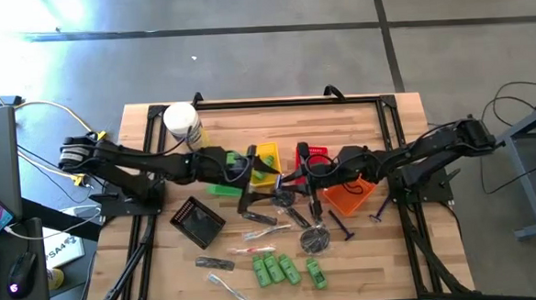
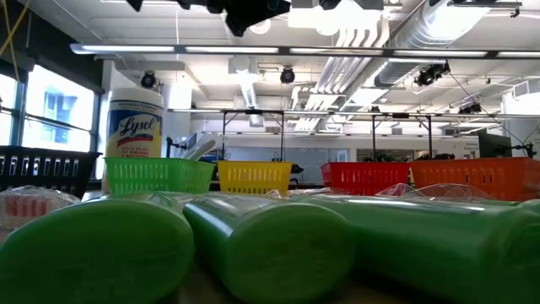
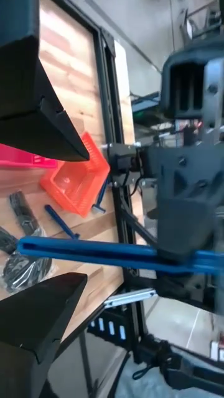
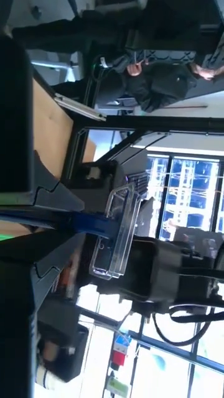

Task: Pick & Place Travel size toiletries
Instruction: Put the bottom blue razor into the black basket

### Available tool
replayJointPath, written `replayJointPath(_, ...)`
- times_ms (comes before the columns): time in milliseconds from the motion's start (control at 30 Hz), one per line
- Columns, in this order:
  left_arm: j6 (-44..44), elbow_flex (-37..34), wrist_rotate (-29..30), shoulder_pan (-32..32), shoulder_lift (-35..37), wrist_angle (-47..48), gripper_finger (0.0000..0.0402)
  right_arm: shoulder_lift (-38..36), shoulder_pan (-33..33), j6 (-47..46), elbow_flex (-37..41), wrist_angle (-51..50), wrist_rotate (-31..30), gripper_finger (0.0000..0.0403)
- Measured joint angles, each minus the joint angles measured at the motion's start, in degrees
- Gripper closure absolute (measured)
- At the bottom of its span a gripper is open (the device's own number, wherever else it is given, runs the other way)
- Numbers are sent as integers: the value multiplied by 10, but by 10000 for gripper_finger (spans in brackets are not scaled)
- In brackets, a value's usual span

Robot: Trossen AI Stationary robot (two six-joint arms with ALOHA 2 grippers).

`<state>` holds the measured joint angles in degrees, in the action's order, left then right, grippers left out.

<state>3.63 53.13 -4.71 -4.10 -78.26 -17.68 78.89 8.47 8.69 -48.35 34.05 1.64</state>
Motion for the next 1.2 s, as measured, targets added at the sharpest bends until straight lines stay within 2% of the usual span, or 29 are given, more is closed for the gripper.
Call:
replayJointPath(100,12,15,-25,0,-9,14,100,0,0,6,-1,-15,-6,372)
replayJointPath(367,21,25,-22,0,-9,19,102,0,0,13,-1,-25,-17,372)
replayJointPath(467,24,25,-20,0,-9,19,118,0,0,17,-1,-21,-17,371)
replayJointPath(633,26,25,-20,0,-9,16,190,0,0,17,-1,-22,-17,371)
replayJointPath(900,48,25,-18,0,-9,12,375,0,0,19,-1,-21,-17,371)
replayJointPath(1100,51,25,-20,0,-9,12,368,0,0,19,-1,-21,-32,371)
replayJointPath(1200,51,25,-20,0,-8,12,378,0,0,16,-1,-20,-46,362)
